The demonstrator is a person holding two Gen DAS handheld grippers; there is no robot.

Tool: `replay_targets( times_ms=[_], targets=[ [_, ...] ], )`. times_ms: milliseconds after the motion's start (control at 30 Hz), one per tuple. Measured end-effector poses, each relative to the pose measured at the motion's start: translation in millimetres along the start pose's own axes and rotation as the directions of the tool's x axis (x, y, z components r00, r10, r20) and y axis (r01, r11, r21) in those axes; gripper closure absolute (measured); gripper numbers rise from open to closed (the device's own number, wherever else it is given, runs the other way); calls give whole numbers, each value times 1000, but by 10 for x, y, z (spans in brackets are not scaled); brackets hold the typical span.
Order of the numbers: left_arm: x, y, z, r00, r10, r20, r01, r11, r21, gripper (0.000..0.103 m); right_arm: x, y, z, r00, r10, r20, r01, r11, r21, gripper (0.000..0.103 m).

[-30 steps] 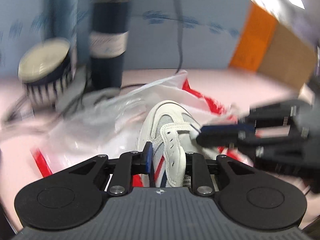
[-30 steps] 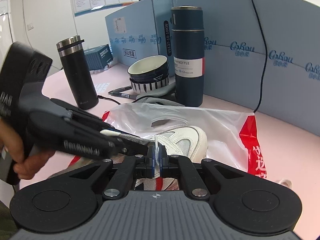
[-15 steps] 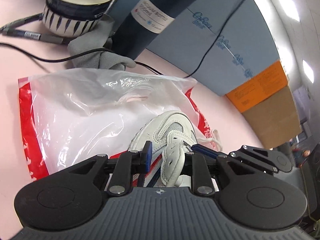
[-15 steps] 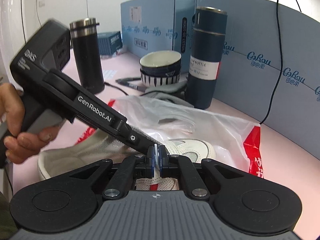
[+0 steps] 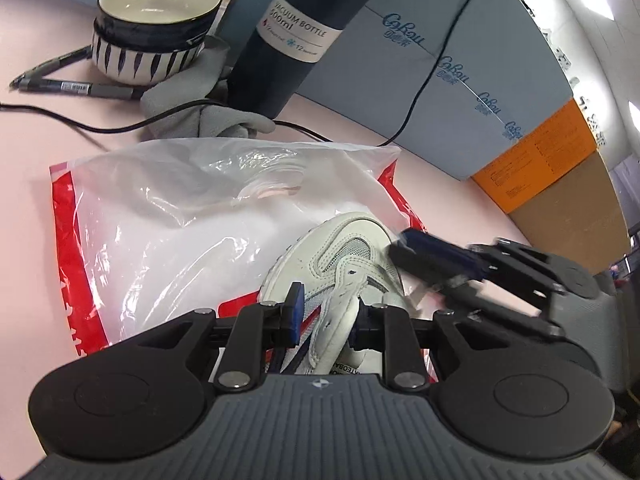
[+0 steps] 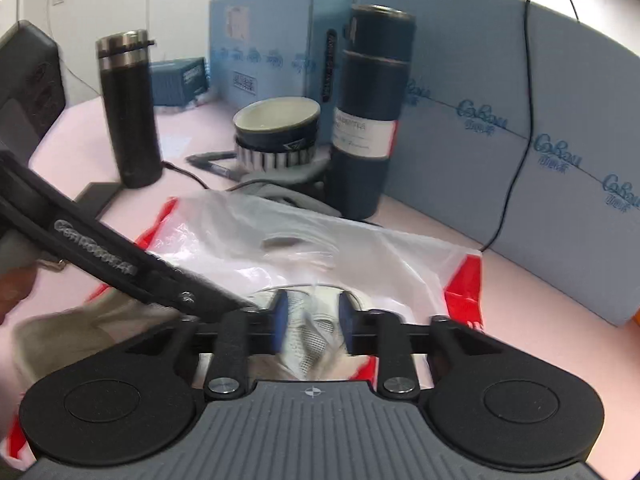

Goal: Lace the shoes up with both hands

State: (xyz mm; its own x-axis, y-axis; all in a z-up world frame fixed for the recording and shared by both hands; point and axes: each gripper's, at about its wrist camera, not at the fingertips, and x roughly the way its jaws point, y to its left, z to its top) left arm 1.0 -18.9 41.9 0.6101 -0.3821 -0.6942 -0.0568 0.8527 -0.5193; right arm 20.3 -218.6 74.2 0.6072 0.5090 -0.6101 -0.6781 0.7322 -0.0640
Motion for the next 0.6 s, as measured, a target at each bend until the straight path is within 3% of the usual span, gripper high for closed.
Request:
replay_targets(
  times_ms=[200, 367, 500, 567, 600],
  targets=[
    [-45, -18, -41, 1000, -4, 18, 4, 999, 46, 83, -144, -4, -43, 1000, 11, 16, -10, 1000, -28, 72],
    [-43, -175, -64, 999, 33, 20, -36, 978, 207, 82, -111, -22, 27, 998, 55, 18, -54, 998, -35, 72],
    [-51, -226, -81, 999, 50, 20, -53, 963, 264, 81, -15, -66, 53, 996, 84, -10, -85, 996, -25, 72],
    [-60, -235, -80, 998, 67, 20, -70, 956, 286, 65, 8, -124, 46, 995, 96, -9, -96, 995, 14, 72],
    [-71, -234, -83, 997, 71, 22, -74, 952, 296, 62, 14, -163, 41, 995, 104, -5, -103, 994, 41, 72]
  ],
)
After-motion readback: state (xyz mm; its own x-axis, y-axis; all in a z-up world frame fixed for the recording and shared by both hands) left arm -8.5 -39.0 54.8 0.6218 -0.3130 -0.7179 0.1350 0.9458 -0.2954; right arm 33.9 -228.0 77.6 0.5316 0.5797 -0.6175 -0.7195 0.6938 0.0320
